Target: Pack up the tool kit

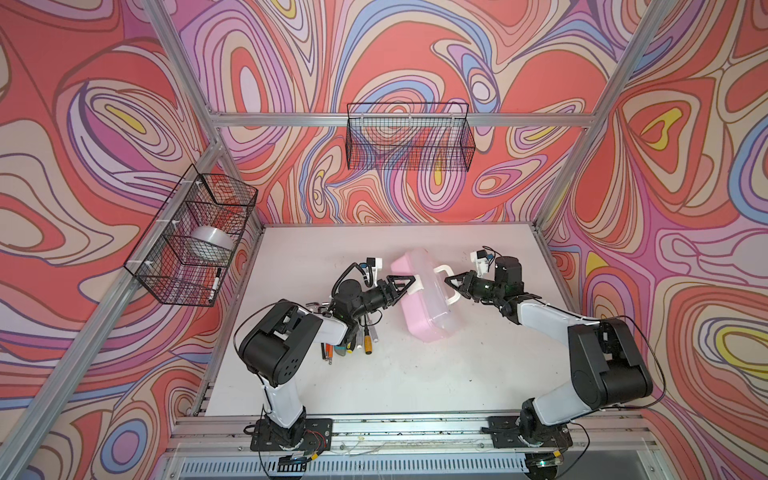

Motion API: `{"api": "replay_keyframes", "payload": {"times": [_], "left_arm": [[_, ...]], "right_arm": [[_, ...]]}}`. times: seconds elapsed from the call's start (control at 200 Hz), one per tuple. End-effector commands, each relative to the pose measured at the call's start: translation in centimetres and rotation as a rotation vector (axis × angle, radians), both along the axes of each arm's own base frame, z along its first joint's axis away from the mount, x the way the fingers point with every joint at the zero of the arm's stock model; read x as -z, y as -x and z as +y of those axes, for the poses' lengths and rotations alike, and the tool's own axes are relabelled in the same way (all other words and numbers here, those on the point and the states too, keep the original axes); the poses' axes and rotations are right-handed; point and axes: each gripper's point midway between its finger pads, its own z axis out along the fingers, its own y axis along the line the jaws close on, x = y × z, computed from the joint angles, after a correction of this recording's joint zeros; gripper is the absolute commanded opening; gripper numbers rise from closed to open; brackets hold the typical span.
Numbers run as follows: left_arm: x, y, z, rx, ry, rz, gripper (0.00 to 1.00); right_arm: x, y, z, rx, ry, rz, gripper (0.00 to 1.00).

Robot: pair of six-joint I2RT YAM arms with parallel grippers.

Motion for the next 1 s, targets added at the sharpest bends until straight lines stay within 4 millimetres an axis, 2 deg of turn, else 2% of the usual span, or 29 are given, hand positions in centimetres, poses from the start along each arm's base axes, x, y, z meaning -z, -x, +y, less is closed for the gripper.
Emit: {"api": "replay_keyframes", "payload": {"times": [0.0, 0.235, 0.516, 0.671, 0.716, 0.771, 0.856, 0.901, 0.996], "left_arm": [[-1.9, 1.3, -1.3, 0.076, 0.047, -0.060, 0.68], [-1.0, 0.9, -1.3, 0.066, 0.044, -0.035, 0.68], [-2.2, 0.8, -0.7, 0.045, -0.008, -0.085, 0.70], [-3.0, -0.1, 0.6, 0.020, -0.049, -0.092, 0.72], [-2.7, -0.6, 1.1, 0.001, -0.082, -0.078, 0.72], [-1.5, -1.2, 2.0, -0.036, -0.161, -0.041, 0.72], [-0.1, -1.5, 3.3, -0.086, -0.318, -0.018, 0.73], [0.2, -1.4, 3.8, -0.101, -0.383, -0.017, 0.73], [0.3, -1.3, 4.6, -0.126, -0.449, -0.019, 0.74]], "right_arm": [[1.7, 1.6, 0.7, -0.031, 0.013, 0.081, 0.00], [0.7, 1.3, 0.5, -0.015, 0.026, 0.051, 0.00], [-1.2, 0.8, -0.7, 0.037, 0.107, -0.003, 0.00], [-3.6, 0.6, -1.9, 0.088, 0.170, -0.064, 0.00], [-4.4, 0.6, -2.3, 0.105, 0.196, -0.081, 0.00], [-5.6, 0.5, -2.8, 0.126, 0.228, -0.103, 0.00], [-7.4, 0.6, -2.6, 0.120, 0.263, -0.137, 0.00], [-7.9, 0.6, -2.2, 0.108, 0.270, -0.146, 0.00], [-7.4, 0.6, -0.4, 0.069, 0.341, -0.134, 0.00]]}}
